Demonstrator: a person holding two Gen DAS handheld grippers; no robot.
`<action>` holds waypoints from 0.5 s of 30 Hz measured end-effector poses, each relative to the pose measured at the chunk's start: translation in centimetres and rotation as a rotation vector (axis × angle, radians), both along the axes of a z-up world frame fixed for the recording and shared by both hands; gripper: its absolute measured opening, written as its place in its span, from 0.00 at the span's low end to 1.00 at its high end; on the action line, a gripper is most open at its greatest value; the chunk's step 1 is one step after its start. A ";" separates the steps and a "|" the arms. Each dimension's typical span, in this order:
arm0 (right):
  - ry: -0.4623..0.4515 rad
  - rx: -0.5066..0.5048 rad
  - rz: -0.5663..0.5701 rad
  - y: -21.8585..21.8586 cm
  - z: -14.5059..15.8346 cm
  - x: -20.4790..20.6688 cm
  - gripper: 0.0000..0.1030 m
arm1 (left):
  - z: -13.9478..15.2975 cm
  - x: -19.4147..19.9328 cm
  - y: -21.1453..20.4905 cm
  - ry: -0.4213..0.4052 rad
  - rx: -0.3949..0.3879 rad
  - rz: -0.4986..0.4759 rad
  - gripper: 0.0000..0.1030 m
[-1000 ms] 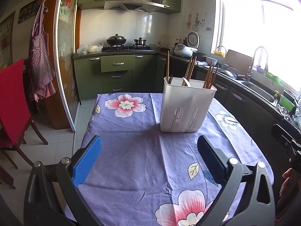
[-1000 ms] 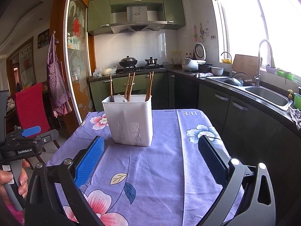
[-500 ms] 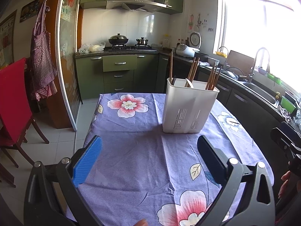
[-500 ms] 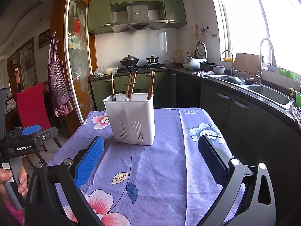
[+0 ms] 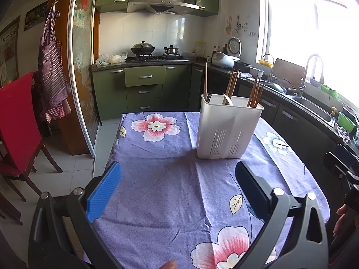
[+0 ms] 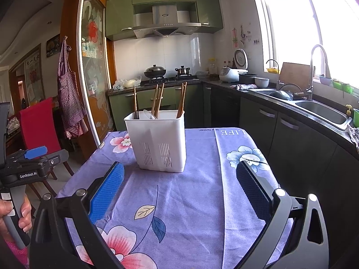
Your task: Organize utensils
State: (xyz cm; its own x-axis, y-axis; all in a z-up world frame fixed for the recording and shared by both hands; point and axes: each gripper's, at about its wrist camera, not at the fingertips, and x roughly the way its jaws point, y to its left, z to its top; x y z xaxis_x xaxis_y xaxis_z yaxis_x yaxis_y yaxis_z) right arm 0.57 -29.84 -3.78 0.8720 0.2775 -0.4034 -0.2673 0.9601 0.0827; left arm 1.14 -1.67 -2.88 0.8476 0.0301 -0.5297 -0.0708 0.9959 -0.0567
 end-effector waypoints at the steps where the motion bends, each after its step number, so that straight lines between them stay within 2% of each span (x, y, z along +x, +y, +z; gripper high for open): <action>1: 0.000 0.000 0.000 0.0 0.0 0.0 0.96 | 0.0 0.0 0.0 -0.001 -0.003 -0.001 0.94; 15: 0.006 0.000 0.003 0.1 -0.5 0.3 0.96 | 0.2 -0.1 0.3 0.004 -0.010 -0.001 0.93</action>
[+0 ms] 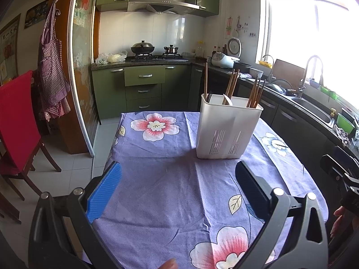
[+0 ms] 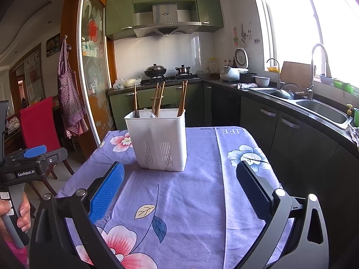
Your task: Organize utensils
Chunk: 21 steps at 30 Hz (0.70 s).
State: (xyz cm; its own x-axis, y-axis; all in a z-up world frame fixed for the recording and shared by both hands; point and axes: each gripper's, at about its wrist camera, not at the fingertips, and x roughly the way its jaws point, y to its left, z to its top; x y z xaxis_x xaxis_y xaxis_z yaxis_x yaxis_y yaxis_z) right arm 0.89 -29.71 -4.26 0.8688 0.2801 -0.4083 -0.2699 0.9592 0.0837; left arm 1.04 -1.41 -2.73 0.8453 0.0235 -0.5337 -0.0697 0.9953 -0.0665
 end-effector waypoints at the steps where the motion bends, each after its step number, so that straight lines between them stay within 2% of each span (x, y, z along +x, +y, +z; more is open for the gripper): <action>1: 0.000 0.000 -0.001 0.0 0.0 0.0 0.96 | 0.0 0.0 0.0 0.001 -0.001 -0.001 0.94; 21: 0.005 -0.005 0.004 0.1 -0.3 0.2 0.96 | -0.2 0.3 0.0 0.019 -0.009 -0.035 0.94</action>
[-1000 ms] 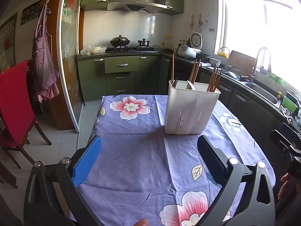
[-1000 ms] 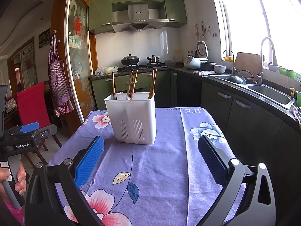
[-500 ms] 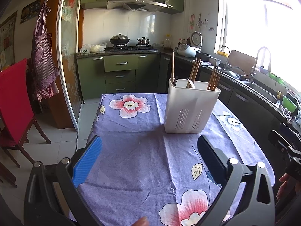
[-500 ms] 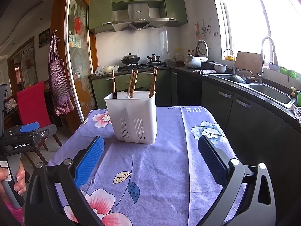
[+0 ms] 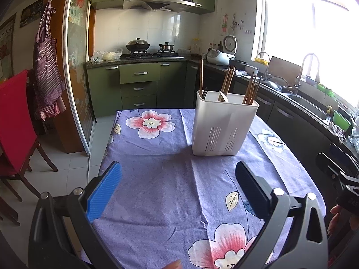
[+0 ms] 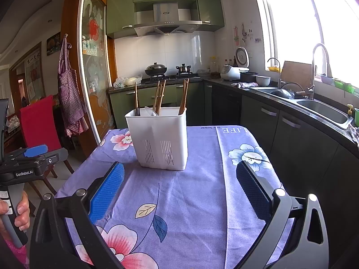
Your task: Organize utensils
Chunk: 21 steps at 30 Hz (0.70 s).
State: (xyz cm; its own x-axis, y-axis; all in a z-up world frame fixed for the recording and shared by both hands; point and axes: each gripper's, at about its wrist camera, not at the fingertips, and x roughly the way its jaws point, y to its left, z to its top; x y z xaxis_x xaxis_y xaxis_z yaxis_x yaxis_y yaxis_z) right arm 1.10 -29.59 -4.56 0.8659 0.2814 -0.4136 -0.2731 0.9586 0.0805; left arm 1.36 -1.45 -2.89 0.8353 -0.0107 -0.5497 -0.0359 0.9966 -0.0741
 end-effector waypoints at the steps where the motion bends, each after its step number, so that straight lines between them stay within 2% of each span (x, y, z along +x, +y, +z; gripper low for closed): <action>1: 0.000 -0.001 0.000 0.0 0.0 0.0 0.96 | 0.0 0.1 0.0 0.001 0.002 0.000 0.94; 5: 0.000 -0.001 0.000 0.0 0.0 0.0 0.96 | -0.2 0.2 -0.1 0.009 -0.003 -0.012 0.94; 14: 0.001 -0.002 0.000 0.0 -0.1 0.1 0.96 | -0.1 0.1 0.0 -0.030 -0.009 -0.018 0.94; 21: 0.008 -0.003 -0.003 0.1 -0.5 0.3 0.96 | -0.6 0.4 0.0 -0.012 0.037 0.001 0.94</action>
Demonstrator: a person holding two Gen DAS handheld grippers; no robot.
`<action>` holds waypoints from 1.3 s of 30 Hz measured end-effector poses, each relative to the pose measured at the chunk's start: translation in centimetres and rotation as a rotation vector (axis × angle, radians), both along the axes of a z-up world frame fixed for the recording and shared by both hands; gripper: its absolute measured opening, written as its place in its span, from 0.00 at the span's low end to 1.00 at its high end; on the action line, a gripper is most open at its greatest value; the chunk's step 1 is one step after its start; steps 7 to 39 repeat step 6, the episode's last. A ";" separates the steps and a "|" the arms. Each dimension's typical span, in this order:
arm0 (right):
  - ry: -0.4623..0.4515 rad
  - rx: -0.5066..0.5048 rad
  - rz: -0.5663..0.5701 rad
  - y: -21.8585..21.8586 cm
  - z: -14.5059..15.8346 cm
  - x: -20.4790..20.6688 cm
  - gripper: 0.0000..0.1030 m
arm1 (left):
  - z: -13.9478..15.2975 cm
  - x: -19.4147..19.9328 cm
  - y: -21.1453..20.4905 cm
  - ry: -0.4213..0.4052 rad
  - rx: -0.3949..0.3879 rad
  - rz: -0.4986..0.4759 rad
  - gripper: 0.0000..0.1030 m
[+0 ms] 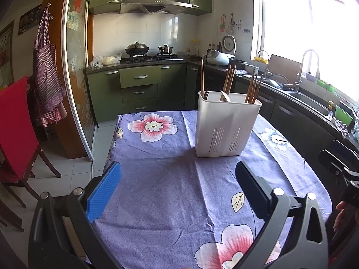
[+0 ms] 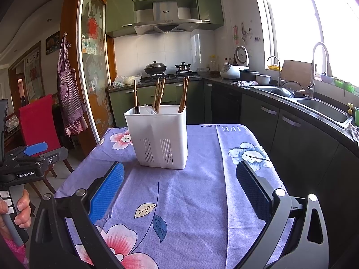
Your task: Organize utensils
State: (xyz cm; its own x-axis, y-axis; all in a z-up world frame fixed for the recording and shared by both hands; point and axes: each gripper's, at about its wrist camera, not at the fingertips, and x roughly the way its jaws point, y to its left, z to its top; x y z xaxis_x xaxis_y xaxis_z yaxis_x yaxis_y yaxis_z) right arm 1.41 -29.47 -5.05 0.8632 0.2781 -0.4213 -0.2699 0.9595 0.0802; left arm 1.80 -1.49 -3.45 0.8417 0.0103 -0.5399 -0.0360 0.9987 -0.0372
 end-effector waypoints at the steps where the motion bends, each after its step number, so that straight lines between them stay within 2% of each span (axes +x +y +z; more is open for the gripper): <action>1: 0.001 0.000 0.000 0.0 0.0 0.1 0.96 | -0.1 0.1 0.1 0.007 -0.008 0.000 0.94; 39: 0.002 0.000 -0.001 0.1 0.0 0.1 0.96 | -0.5 0.4 0.4 0.020 -0.018 -0.012 0.94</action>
